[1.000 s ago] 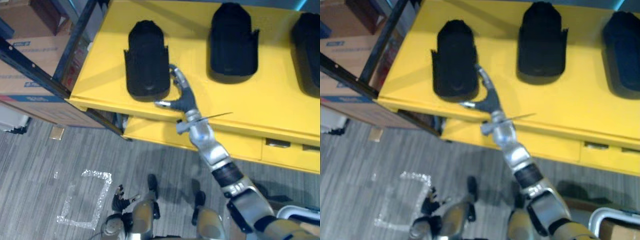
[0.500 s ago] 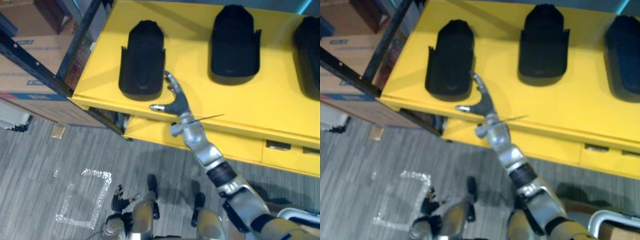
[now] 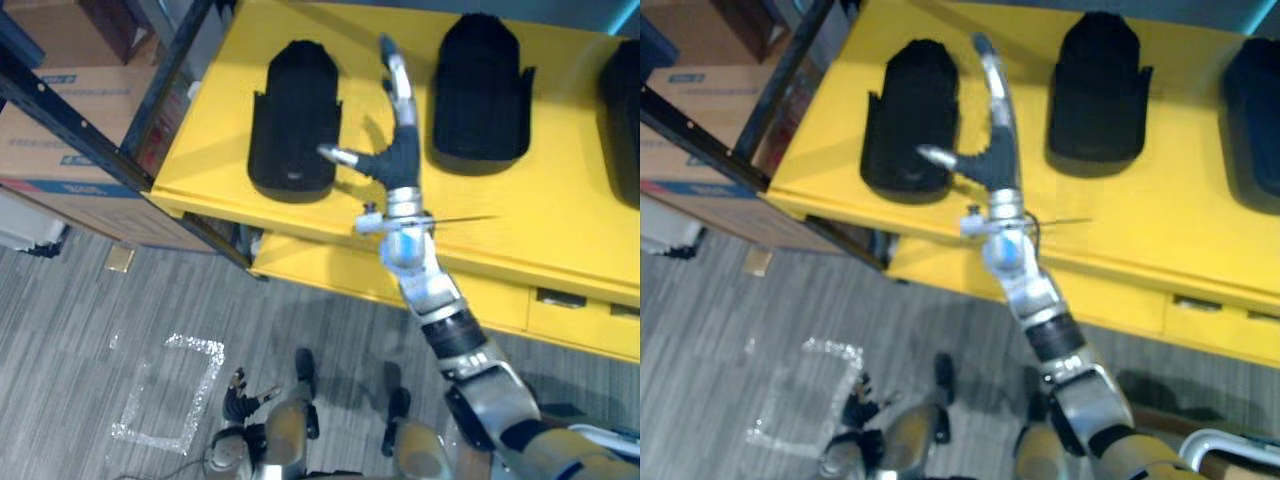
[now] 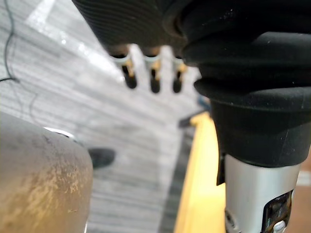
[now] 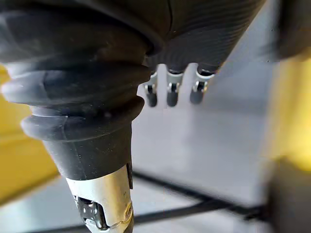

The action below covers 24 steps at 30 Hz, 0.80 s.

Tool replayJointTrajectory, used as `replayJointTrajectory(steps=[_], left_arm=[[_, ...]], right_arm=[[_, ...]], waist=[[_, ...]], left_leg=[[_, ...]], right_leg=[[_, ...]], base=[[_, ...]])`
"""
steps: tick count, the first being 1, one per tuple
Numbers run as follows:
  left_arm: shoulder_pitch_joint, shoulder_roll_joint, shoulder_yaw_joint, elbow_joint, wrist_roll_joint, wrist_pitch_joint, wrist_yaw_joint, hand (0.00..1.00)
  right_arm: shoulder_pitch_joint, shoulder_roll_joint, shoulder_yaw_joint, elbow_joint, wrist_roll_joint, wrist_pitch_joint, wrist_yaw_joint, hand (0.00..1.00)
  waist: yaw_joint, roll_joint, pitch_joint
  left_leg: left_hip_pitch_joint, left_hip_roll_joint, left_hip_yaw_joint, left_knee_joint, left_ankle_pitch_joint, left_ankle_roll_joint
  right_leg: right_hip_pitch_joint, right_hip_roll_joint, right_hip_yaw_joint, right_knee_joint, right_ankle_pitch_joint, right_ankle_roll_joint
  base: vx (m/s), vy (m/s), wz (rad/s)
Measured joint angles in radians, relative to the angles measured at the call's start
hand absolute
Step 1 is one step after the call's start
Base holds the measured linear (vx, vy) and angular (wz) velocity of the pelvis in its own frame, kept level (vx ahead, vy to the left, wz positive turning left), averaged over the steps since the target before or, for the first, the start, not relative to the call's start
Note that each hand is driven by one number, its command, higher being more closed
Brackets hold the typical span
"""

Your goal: Walk over and take plastic housings, then place them on the shelf

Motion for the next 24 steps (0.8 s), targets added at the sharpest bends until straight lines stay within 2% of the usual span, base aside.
replayJointTrajectory(steps=[1,3,4,5,6,7,8,10,11,12,15,19,24], left_arm=[[0.000,0.000,0.000,0.001,0.000,0.000,0.000,0.00],[0.000,0.001,0.001,0.002,0.000,0.000,0.000,0.00],[0.000,0.001,0.001,0.002,0.001,0.000,0.000,0.00],[0.000,0.001,0.002,0.002,0.001,0.000,-0.001,0.00],[0.000,0.001,0.004,0.002,0.001,-0.001,-0.002,0.00],[0.000,0.000,0.008,0.001,0.001,-0.002,-0.003,0.00],[0.000,0.000,0.011,0.000,0.001,-0.002,-0.004,0.00],[0.000,-0.001,0.021,-0.002,0.001,-0.006,-0.005,0.00],[0.000,-0.001,0.024,-0.002,0.000,-0.007,-0.004,0.00],[-0.001,0.000,0.035,-0.002,-0.001,-0.007,-0.003,0.00],[-0.002,0.001,0.038,-0.002,-0.012,-0.005,-0.001,0.00],[-0.009,0.000,0.040,-0.004,-0.020,0.013,-0.002,0.00],[-0.019,0.002,0.046,-0.011,-0.051,0.048,-0.019,0.00]], right_arm=[[-0.006,0.000,0.027,-0.029,0.000,-0.006,0.032,0.00],[-0.016,0.000,0.132,-0.119,0.039,0.000,0.183,0.00],[-0.016,0.000,0.159,-0.132,0.053,0.002,0.215,0.00],[-0.016,0.000,0.203,-0.148,0.099,0.024,0.289,0.00],[-0.016,0.000,0.234,-0.156,0.149,0.066,0.363,0.00],[-0.016,-0.001,0.250,-0.156,0.192,0.098,0.413,0.00],[-0.016,-0.001,0.259,-0.156,0.219,0.121,0.442,0.00],[-0.016,-0.003,0.287,-0.157,0.304,0.201,0.529,0.00],[-0.016,-0.004,0.294,-0.157,0.319,0.214,0.542,0.00],[-0.015,-0.008,0.321,-0.156,0.352,0.255,0.586,0.00],[-0.015,-0.010,0.351,-0.142,0.376,0.296,0.628,0.00],[-0.038,-0.007,0.349,-0.029,0.356,0.304,0.629,0.00],[-0.101,-0.018,0.246,0.159,0.289,0.302,0.602,0.00]], waist=[[-0.001,0.000,0.000],[-0.003,0.000,0.000],[-0.002,-0.001,0.000],[-0.001,-0.001,0.000],[0.001,-0.003,0.001],[0.003,-0.005,0.000],[0.004,-0.007,0.001],[0.007,-0.013,0.003],[0.007,-0.015,0.004],[0.007,-0.023,0.005],[0.009,-0.025,0.005],[0.019,-0.025,0.005],[0.029,-0.023,0.006]], left_leg=[[0.000,0.001,0.001,0.000,0.000,0.000],[0.000,0.002,0.000,0.000,0.000,0.000],[0.000,0.002,0.000,0.000,0.000,0.000],[0.000,0.002,0.000,0.000,0.000,0.000],[0.000,0.002,0.000,0.000,0.000,0.000],[-0.001,0.002,0.000,-0.004,0.000,0.000],[-0.001,0.002,0.000,-0.004,0.000,0.000],[-0.004,0.002,0.001,-0.004,-0.003,-0.003],[-0.005,0.002,0.001,-0.004,-0.003,-0.003],[-0.009,0.001,-0.001,-0.004,-0.003,-0.004],[-0.023,-0.001,-0.011,-0.004,-0.002,-0.005],[-0.031,-0.002,-0.028,-0.004,0.000,-0.007],[-0.076,-0.010,-0.061,0.000,0.017,0.001]], right_leg=[[0.000,0.001,0.000,0.000,0.000,0.000],[0.001,0.002,0.000,0.000,0.001,-0.001],[0.001,0.002,0.000,0.000,0.001,-0.001],[0.001,0.002,0.000,-0.001,0.003,-0.001],[0.001,0.002,0.000,-0.003,0.005,-0.001],[0.001,0.002,-0.001,-0.005,0.008,-0.001],[0.001,0.002,-0.001,-0.007,0.009,-0.002],[0.001,0.003,-0.001,-0.014,0.015,0.000],[0.001,0.003,-0.001,-0.014,0.016,0.000],[-0.002,0.003,-0.003,-0.015,0.018,0.001],[-0.004,0.002,-0.022,-0.016,0.019,0.002],[-0.006,0.002,-0.033,-0.014,0.018,0.000],[-0.045,-0.005,-0.060,0.019,0.001,-0.003]], base=[[0.00,0.000,0.00],[0.00,0.000,0.00],[0.00,0.000,0.00],[0.00,0.000,0.00],[0.00,0.000,0.00],[0.00,0.000,0.00],[0.00,0.000,0.00],[-0.02,0.009,-0.01],[0.00,0.000,0.00],[-0.02,0.015,0.06],[0.00,0.006,0.13],[0.02,-0.008,0.12],[0.02,-0.009,0.19]])
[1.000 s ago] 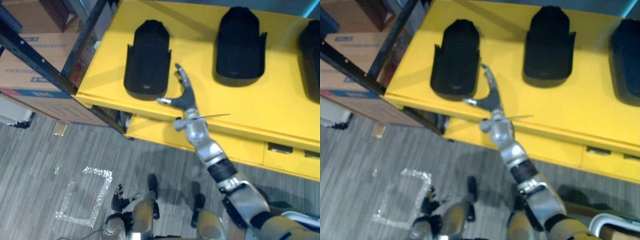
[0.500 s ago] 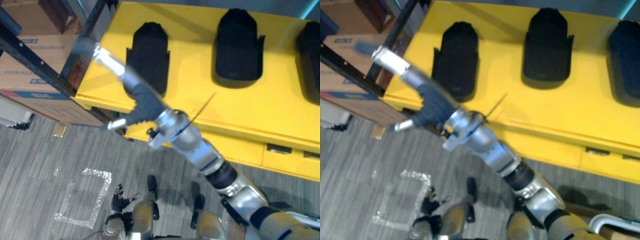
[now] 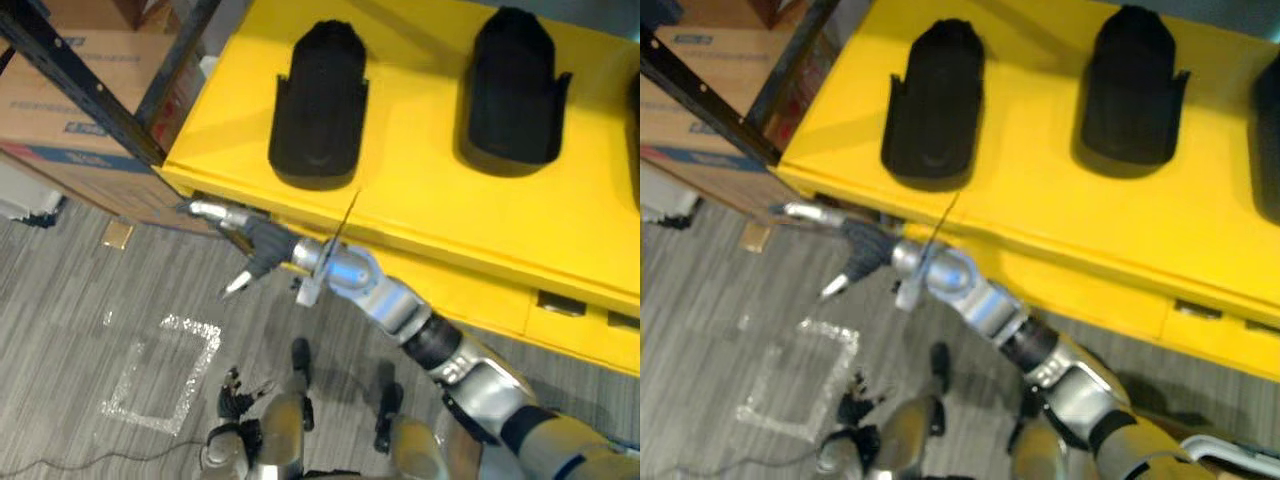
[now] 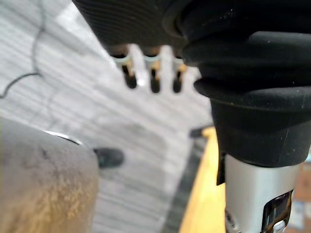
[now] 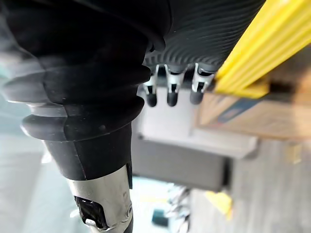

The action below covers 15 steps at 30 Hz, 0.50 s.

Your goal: Walk over and take plastic housings, then place them on the shelf

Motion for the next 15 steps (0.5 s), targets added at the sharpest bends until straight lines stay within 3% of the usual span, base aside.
replayJointTrajectory(steps=[2,4,9,15], left_arm=[[-0.002,0.000,0.002,0.000,0.000,0.006,-0.010,0.00],[-0.002,0.000,0.001,-0.004,0.003,0.001,-0.011,0.00],[0.001,0.009,-0.037,-0.059,0.039,-0.035,0.006,0.00],[0.009,0.018,-0.114,-0.268,0.014,-0.047,0.028,0.00]], right_arm=[[-0.020,-0.016,-0.035,0.048,-0.017,-0.005,-0.016,0.00],[-0.053,-0.057,-0.085,0.098,-0.043,-0.044,-0.039,0.00],[-0.093,-0.136,-0.104,0.129,-0.056,-0.090,-0.040,0.00],[-0.153,-0.206,-0.121,0.173,-0.052,-0.096,-0.035,0.00]], waist=[[0.004,0.000,0.000],[0.004,0.002,0.001],[0.007,0.012,0.021],[0.010,0.039,0.037]], left_leg=[[-0.001,-0.005,-0.006,0.000,0.001,0.001],[-0.015,-0.014,-0.021,0.000,0.004,0.000],[-0.019,-0.020,-0.025,0.000,0.004,0.000],[-0.033,-0.022,-0.028,0.000,0.012,0.001]], right_leg=[[-0.001,-0.007,-0.014,0.017,-0.013,0.001],[-0.024,-0.020,-0.022,0.058,-0.037,0.002],[-0.041,-0.031,-0.022,0.092,-0.055,0.000],[-0.061,-0.035,-0.022,0.112,-0.062,-0.001]], base=[[0.03,-0.016,0.23],[0.02,-0.018,0.22],[0.00,-0.004,0.01],[0.00,-0.009,0.01]])
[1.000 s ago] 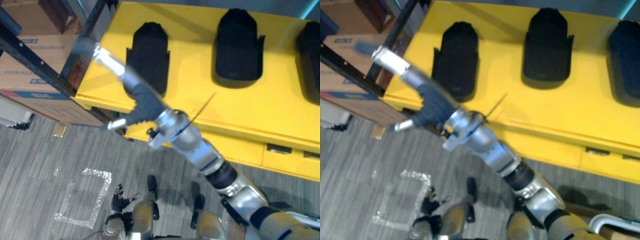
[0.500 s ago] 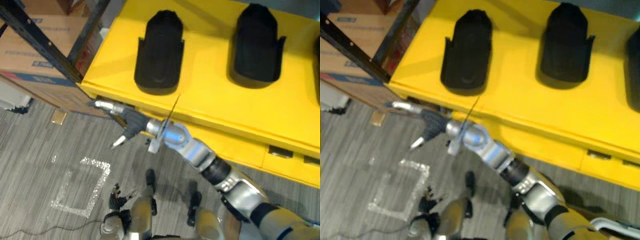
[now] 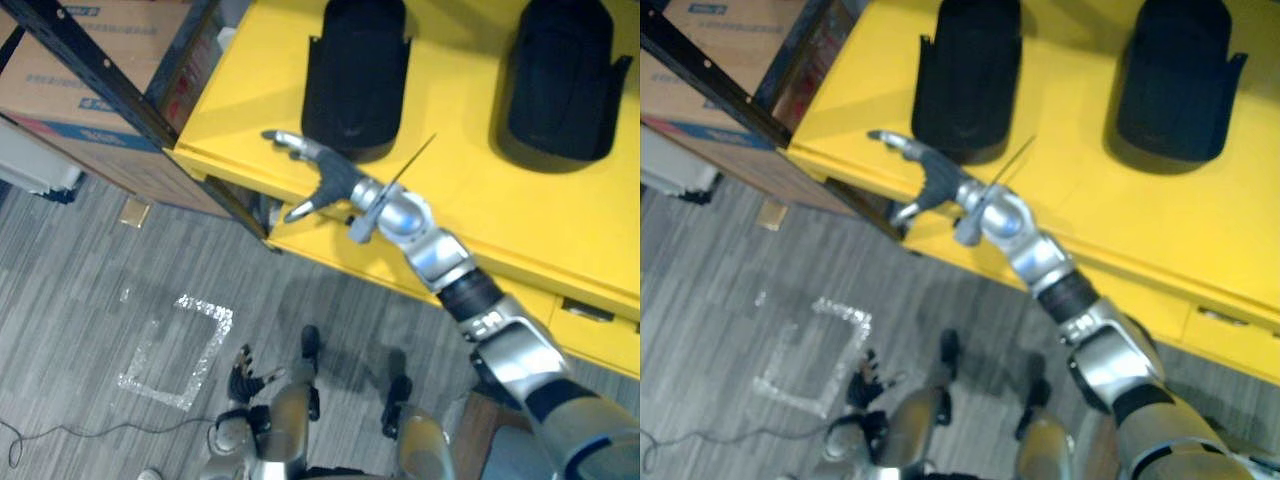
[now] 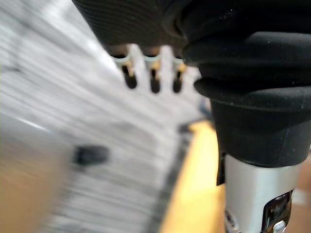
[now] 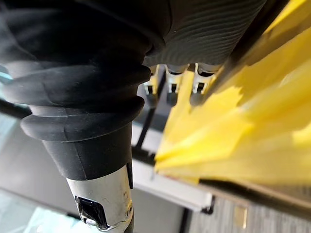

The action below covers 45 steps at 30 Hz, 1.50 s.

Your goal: Walk over and take plastic housings, then place them on the shelf

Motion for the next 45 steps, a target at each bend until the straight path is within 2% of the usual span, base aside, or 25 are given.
replayJointTrajectory(steps=[5,11,15,17,21,23,25,28,31,33,36,38,41,43,45], left_arm=[[0.000,0.001,-0.013,-0.044,-0.025,0.014,0.002,0.00],[0.003,0.001,-0.024,-0.044,-0.043,0.022,-0.004,0.00],[0.015,0.002,-0.023,-0.046,-0.043,0.023,-0.011,0.00],[0.015,0.002,-0.023,-0.046,-0.045,0.023,-0.011,0.00],[0.017,0.002,-0.024,-0.046,-0.044,0.024,-0.014,0.00],[0.019,0.002,-0.023,-0.046,-0.044,0.024,-0.016,0.00],[0.020,0.001,-0.020,-0.047,-0.040,0.024,-0.016,0.00],[0.023,-0.002,-0.020,-0.046,-0.037,0.025,-0.016,0.00],[0.027,-0.003,-0.017,-0.044,-0.028,0.030,-0.011,0.00],[0.032,-0.001,-0.014,-0.034,-0.003,0.036,-0.003,0.00],[0.032,-0.001,-0.021,-0.028,0.003,0.043,0.005,0.00],[0.031,-0.002,-0.023,-0.004,0.009,0.042,0.008,0.00],[0.034,-0.002,-0.024,0.032,0.010,0.042,0.027,0.00],[0.045,-0.002,-0.032,0.047,0.010,0.041,0.034,0.00],[0.046,-0.001,-0.044,0.045,0.010,0.038,0.035,0.00]], right_arm=[[-0.039,-0.026,0.007,0.053,0.001,-0.021,0.016,0.00],[-0.121,-0.045,0.009,0.184,0.030,-0.099,-0.009,0.00],[-0.120,-0.048,0.010,0.185,0.049,-0.140,-0.001,0.00],[-0.116,-0.043,0.006,0.145,0.062,-0.142,-0.001,0.00],[-0.052,-0.005,-0.048,-0.145,0.058,-0.138,-0.002,0.00],[-0.023,0.017,-0.050,-0.244,0.055,-0.125,-0.003,0.00],[0.013,0.050,-0.050,-0.368,0.031,-0.094,-0.019,0.00],[0.044,0.068,-0.051,-0.456,-0.009,-0.062,-0.051,0.00],[0.089,0.067,-0.063,-0.503,-0.090,0.000,-0.094,0.00],[0.113,0.063,-0.075,-0.499,-0.121,0.111,-0.138,0.00],[0.161,0.061,-0.093,-0.471,-0.120,0.210,-0.207,0.00],[0.181,0.061,-0.097,-0.436,-0.120,0.228,-0.253,0.00],[0.191,0.066,-0.117,-0.372,-0.120,0.226,-0.354,0.00],[0.191,0.084,-0.159,-0.304,-0.151,0.212,-0.465,0.00],[0.191,0.092,-0.192,-0.261,-0.182,0.180,-0.543,0.00]], waist=[[0.004,0.017,0.008],[0.028,0.048,0.023],[0.032,0.048,0.023],[0.030,0.048,0.023],[0.021,0.048,0.023],[0.018,0.048,0.023],[0.003,0.047,0.023],[-0.007,0.044,0.022],[-0.020,0.031,0.016],[-0.023,0.003,0.002],[-0.028,-0.026,-0.012],[-0.033,-0.032,-0.015],[-0.035,-0.031,-0.015],[-0.033,-0.031,-0.015],[-0.035,-0.031,-0.015]], left_leg=[[0.005,0.000,-0.001,0.000,0.002,0.000],[0.000,0.003,-0.002,0.000,0.004,-0.002],[-0.002,0.001,-0.002,0.000,0.007,-0.001],[-0.001,0.001,-0.001,0.000,0.007,-0.001],[0.010,0.004,0.004,0.000,0.007,-0.001],[0.031,0.005,0.008,0.000,0.007,-0.002],[0.049,0.006,0.007,0.000,0.006,-0.002],[0.054,0.009,0.020,-0.001,0.001,0.000],[0.055,0.010,0.036,-0.001,-0.004,0.007],[0.055,0.012,0.059,-0.001,-0.004,0.009],[0.061,0.013,0.074,-0.001,-0.005,0.009],[0.068,0.015,0.082,-0.001,-0.005,0.009],[0.073,0.026,0.089,-0.005,-0.007,0.006],[0.073,0.037,0.104,-0.005,-0.008,0.005],[0.073,0.037,0.106,-0.005,-0.008,0.004]], right_leg=[[-0.002,-0.002,0.000,0.017,-0.011,-0.004],[-0.016,-0.003,-0.001,0.039,-0.019,-0.008],[-0.020,-0.006,-0.001,0.042,-0.020,-0.008],[-0.020,-0.005,0.000,0.042,-0.020,-0.008],[-0.008,-0.002,0.003,0.036,-0.020,-0.008],[0.014,-0.001,0.004,0.029,-0.020,-0.008],[0.036,0.002,0.002,0.017,-0.017,-0.005],[0.043,0.005,0.005,-0.007,-0.007,-0.002],[0.052,0.012,0.023,-0.046,0.025,0.005],[0.058,0.017,0.042,-0.083,0.056,0.009],[0.071,0.022,0.057,-0.117,0.079,0.011],[0.075,0.023,0.064,-0.122,0.086,0.010],[0.076,0.035,0.077,-0.128,0.096,0.004],[0.069,0.043,0.084,-0.129,0.100,0.000],[0.068,0.043,0.084,-0.128,0.101,0.001]], base=[[0.00,-0.006,0.00],[0.00,-0.011,0.00],[0.00,0.000,0.00],[0.01,-0.016,0.00],[0.01,-0.017,-0.02],[0.01,-0.030,-0.06],[0.00,0.000,0.00],[-0.05,0.004,-0.12],[-0.02,0.021,-0.17],[0.02,0.017,-0.24],[0.01,0.014,-0.14],[-0.01,0.006,-0.18],[-0.05,-0.002,-0.14],[-0.06,-0.010,-0.16],[-0.02,-0.002,-0.03]])
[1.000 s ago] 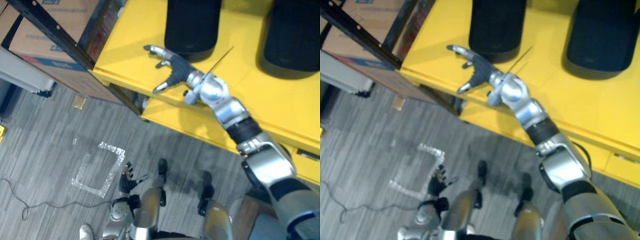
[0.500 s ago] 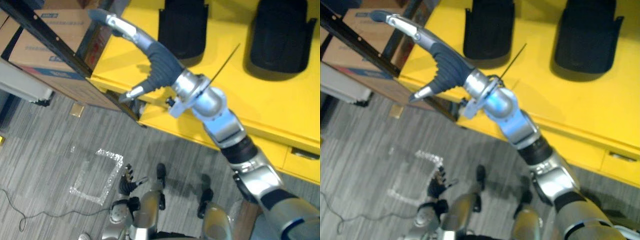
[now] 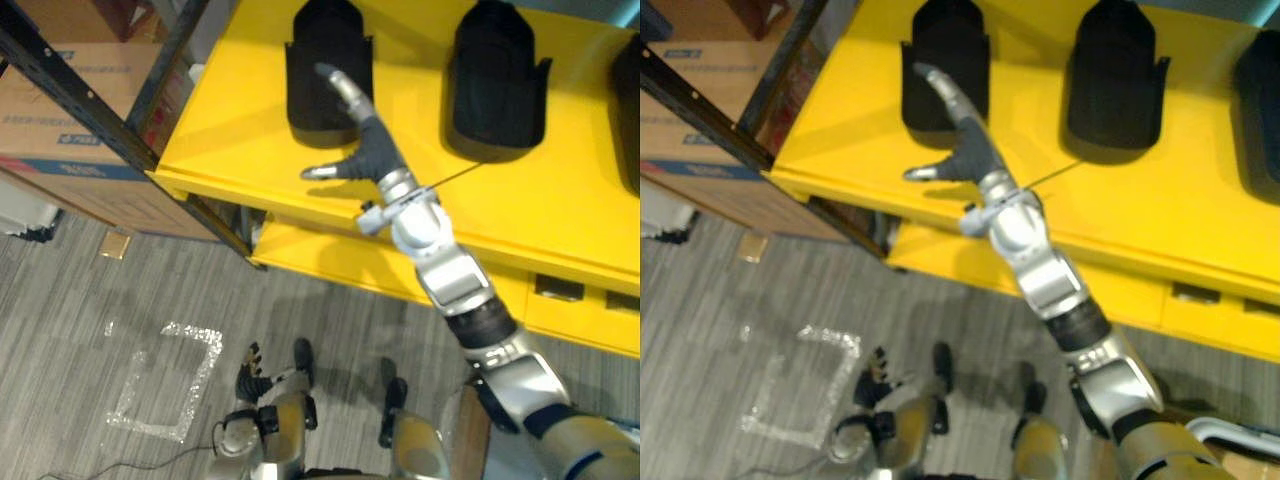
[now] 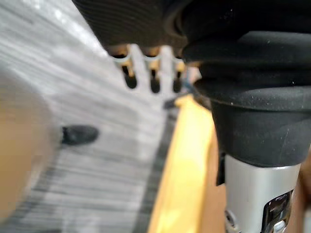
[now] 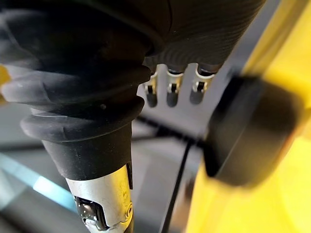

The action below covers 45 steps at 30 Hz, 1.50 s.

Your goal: Walk over and take plastic housings, then place them on the shelf

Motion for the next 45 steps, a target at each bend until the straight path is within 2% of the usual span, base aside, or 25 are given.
replayJointTrajectory(steps=[3,6,10,14,16,20,24,35,38,42,45], left_arm=[[0.001,0.000,-0.006,0.000,0.000,-0.015,0.000,0.00],[0.002,0.000,-0.007,0.001,0.000,-0.019,-0.002,0.00],[0.001,0.000,-0.006,0.000,-0.002,-0.020,-0.008,0.00],[0.001,0.000,-0.006,0.001,-0.002,-0.018,-0.016,0.00],[-0.002,-0.004,-0.007,0.007,-0.002,-0.018,-0.030,0.00],[-0.035,-0.010,-0.014,0.044,-0.006,-0.019,-0.037,0.00],[-0.070,-0.038,-0.018,0.075,-0.007,-0.017,-0.038,0.00],[-0.070,-0.039,-0.044,0.075,-0.013,-0.027,-0.045,0.00],[-0.070,-0.040,-0.044,0.075,-0.014,-0.027,-0.046,0.00],[-0.071,-0.049,-0.047,0.075,-0.014,-0.026,-0.052,0.00],[-0.070,-0.049,-0.048,0.075,-0.014,-0.024,-0.053,0.00]], right_arm=[[0.000,0.002,-0.036,0.020,-0.058,-0.065,-0.107,0.00],[-0.001,0.007,-0.045,0.023,-0.076,-0.107,-0.162,0.00],[-0.005,0.008,-0.044,0.066,-0.071,-0.110,-0.168,0.00],[-0.011,0.007,-0.044,0.124,0.000,-0.109,-0.132,0.00],[-0.022,0.002,-0.045,0.158,0.026,-0.110,-0.108,0.00],[-0.054,-0.008,-0.047,0.208,0.026,-0.110,-0.104,0.00],[-0.099,-0.025,-0.078,0.247,0.029,-0.112,-0.107,0.00],[-0.154,-0.070,-0.091,0.284,0.065,-0.137,-0.083,0.00],[-0.155,-0.070,-0.090,0.299,0.068,-0.160,-0.045,0.00],[-0.160,-0.067,-0.075,0.312,0.118,-0.192,0.047,0.00],[-0.166,-0.062,-0.040,0.309,0.158,-0.197,0.118,0.00]], waist=[[0.001,0.000,0.000],[0.002,0.000,0.000],[0.003,0.000,0.000],[0.002,0.003,0.002],[0.001,0.012,0.006],[0.009,0.025,0.011],[0.031,0.071,0.033],[0.030,0.081,0.038],[0.030,0.083,0.038],[0.030,0.106,0.046],[0.030,0.114,0.047]], left_leg=[[-0.002,-0.004,0.000,0.000,0.000,0.000],[-0.004,-0.009,-0.001,0.000,-0.001,0.001],[-0.013,-0.011,-0.003,0.000,-0.001,0.001],[-0.017,-0.018,-0.005,0.005,0.003,0.006],[-0.018,-0.031,-0.013,0.005,0.003,0.006],[-0.039,-0.055,-0.027,0.006,0.002,0.003],[-0.060,-0.063,-0.034,0.006,0.014,0.009],[-0.068,-0.074,-0.036,0.006,0.015,0.011],[-0.062,-0.076,-0.036,0.006,0.015,0.011],[-0.051,-0.081,-0.043,0.006,0.014,0.012],[-0.051,-0.078,-0.046,0.006,0.015,0.011]], right_leg=[[-0.002,-0.005,0.000,0.001,0.001,0.002],[-0.002,-0.009,-0.001,0.001,0.001,0.003],[-0.015,-0.011,-0.001,0.011,-0.002,0.003],[-0.037,-0.024,-0.001,0.053,-0.025,0.006],[-0.061,-0.043,0.001,0.110,-0.055,0.009],[-0.124,-0.079,0.003,0.210,-0.111,0.009],[-0.166,-0.094,0.003,0.263,-0.136,0.007],[-0.193,-0.109,0.009,0.301,-0.164,0.005],[-0.186,-0.110,0.009,0.304,-0.165,0.005],[-0.174,-0.116,0.005,0.308,-0.174,0.008],[-0.173,-0.114,0.002,0.312,-0.175,0.005]], base=[[0.00,0.000,0.00],[0.01,0.000,0.01],[0.02,-0.005,0.01],[0.03,-0.012,0.03],[0.03,-0.010,0.09],[0.00,-0.011,0.15],[-0.01,-0.050,0.07],[0.02,-0.042,0.01],[0.01,-0.011,0.00],[-0.02,-0.021,0.05],[-0.01,-0.020,0.01]])
